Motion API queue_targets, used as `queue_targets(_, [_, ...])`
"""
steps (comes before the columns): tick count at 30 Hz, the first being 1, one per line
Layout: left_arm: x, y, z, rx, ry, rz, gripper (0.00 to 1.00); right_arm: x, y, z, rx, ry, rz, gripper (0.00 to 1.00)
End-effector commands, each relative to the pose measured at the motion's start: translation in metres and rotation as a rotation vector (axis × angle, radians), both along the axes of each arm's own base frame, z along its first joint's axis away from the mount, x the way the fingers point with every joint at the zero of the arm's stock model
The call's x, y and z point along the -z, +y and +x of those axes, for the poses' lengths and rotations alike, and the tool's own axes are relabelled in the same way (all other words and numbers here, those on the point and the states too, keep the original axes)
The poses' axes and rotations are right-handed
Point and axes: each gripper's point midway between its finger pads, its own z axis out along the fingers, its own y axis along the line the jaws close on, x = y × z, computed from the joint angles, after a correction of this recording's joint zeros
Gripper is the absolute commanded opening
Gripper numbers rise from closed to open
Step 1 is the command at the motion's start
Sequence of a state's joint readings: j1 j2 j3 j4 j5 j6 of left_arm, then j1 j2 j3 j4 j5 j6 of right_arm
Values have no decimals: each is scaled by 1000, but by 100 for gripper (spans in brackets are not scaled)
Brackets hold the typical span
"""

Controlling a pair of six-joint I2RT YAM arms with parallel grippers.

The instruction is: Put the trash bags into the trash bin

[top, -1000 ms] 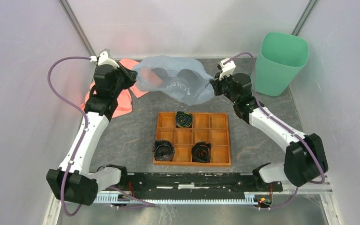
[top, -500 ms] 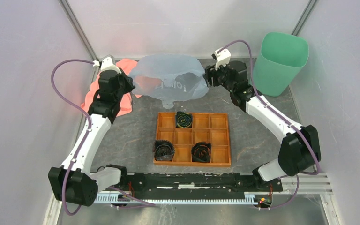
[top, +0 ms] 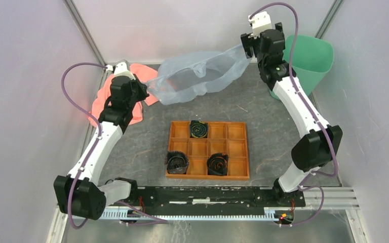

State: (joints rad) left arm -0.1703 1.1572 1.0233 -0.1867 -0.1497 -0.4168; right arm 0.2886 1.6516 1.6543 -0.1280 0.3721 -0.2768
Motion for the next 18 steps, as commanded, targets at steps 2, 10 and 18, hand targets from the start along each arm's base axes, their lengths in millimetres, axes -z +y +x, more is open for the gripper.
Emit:
queue_targets(2, [3, 7, 7, -10, -15, 54, 2, -2, -57, 13, 201, 51, -151, 98])
queue_targets(10, [5, -6, 18, 52, -10, 9, 2, 32, 63, -9, -475, 47, 164, 98])
queue_targets(18, [-3, -37, 16, 211, -51, -77, 2, 64, 172, -57, -813, 212, 423, 98])
